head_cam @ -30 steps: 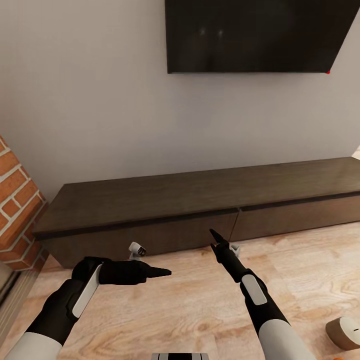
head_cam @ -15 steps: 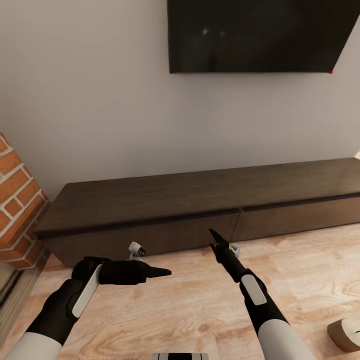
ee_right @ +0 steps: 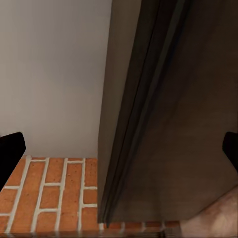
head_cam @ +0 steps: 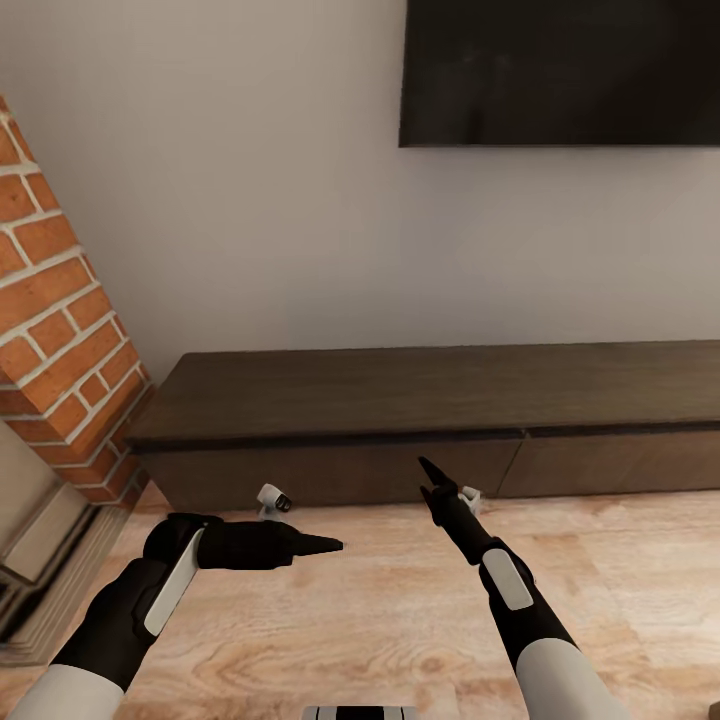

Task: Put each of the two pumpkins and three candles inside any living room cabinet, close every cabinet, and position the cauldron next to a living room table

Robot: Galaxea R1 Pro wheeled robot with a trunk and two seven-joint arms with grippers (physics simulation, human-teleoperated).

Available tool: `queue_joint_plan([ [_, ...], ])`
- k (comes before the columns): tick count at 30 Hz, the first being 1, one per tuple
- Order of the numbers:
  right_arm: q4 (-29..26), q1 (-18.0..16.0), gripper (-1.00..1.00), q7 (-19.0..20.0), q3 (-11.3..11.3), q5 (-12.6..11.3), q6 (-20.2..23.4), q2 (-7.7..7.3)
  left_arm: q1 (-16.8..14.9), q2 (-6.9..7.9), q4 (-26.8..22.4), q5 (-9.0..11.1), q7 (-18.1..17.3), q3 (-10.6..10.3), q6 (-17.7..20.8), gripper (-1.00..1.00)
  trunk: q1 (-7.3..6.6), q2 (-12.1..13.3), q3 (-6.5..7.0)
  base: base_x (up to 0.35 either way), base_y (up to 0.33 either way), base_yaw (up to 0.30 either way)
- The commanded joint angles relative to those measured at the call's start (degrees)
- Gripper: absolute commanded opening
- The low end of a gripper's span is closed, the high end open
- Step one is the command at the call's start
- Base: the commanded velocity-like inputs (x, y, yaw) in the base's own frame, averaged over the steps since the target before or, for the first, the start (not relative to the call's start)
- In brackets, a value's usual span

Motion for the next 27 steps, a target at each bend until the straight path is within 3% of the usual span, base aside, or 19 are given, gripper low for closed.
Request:
queue_joint_plan([
  [1,0.0,0.0,1.00,0.1,-0.3,-0.4,0.5,0.05,-0.1,0.04,0.0,0.2,-0.1,-0.1,0.5,1.00,-0.01,0.0,-0.05,0.000,0.000,0.282],
  [8,0.0,0.0,1.00,0.1,-0.3,-0.4,0.5,0.05,-0.1,0.02,0.1,0.1,-0.1,-0.1,0.5,1.00,-0.01,0.0,-0.05,0.012,0.000,0.121],
  [15,0.0,0.0,1.00,0.1,-0.3,-0.4,0.5,-0.02,-0.1,-0.03,0.1,0.1,0.1,-0.1,0.5,1.00,-0.01,0.0,-0.05,0.147,0.000,0.014],
  [27,0.0,0.0,1.00,0.1,-0.6,-0.8,0.5,-0.10,-0.1,-0.02,0.1,0.1,0.1,-0.1,0.5,1.00,-0.01,0.0,-0.05,0.020,0.000,0.001],
])
